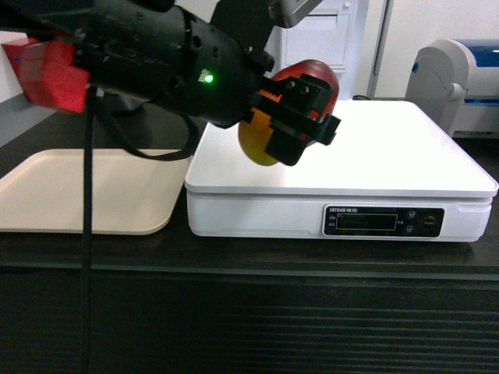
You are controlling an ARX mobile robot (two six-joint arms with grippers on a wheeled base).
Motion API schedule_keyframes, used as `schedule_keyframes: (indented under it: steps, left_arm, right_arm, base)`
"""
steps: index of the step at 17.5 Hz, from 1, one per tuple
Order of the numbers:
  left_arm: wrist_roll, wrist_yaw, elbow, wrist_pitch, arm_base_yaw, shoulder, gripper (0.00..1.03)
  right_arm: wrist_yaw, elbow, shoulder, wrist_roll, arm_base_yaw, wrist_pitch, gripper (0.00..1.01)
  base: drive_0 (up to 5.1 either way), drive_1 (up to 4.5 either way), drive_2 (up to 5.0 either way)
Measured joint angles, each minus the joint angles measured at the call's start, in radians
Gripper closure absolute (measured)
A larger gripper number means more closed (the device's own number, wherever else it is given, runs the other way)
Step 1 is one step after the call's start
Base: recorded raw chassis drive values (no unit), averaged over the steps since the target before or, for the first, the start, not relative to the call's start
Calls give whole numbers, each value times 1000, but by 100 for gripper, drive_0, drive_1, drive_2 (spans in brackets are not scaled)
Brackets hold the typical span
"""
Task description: Place dark red mango on scale at checkout
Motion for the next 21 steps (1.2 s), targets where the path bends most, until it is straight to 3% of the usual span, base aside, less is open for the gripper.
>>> schedule_keyframes:
  steps: [4, 9, 11, 17, 21]
  left_arm:
    - [45, -6, 180, -80, -14, 129, 38]
    - [31, -29, 418, -188, -16, 299, 38]
    - [-2, -43, 503, -217, -18, 358, 38]
    - [-175, -103, 817, -337, -57, 552, 39]
    - [-249, -154, 892, -374, -78, 597, 39]
  right_arm:
    - [0, 0, 0, 0, 0, 0, 3]
    - [0, 0, 0, 0, 0, 0, 3]
    - [0, 0, 0, 0, 0, 0, 3]
    - [0, 0, 0, 0, 0, 0, 3]
    - [0, 0, 0, 0, 0, 0, 3]
  base:
    - [0, 0, 0]
    - [0, 0, 0]
    - [0, 0, 0]
    - [0, 0, 0]
    - [0, 0, 0]
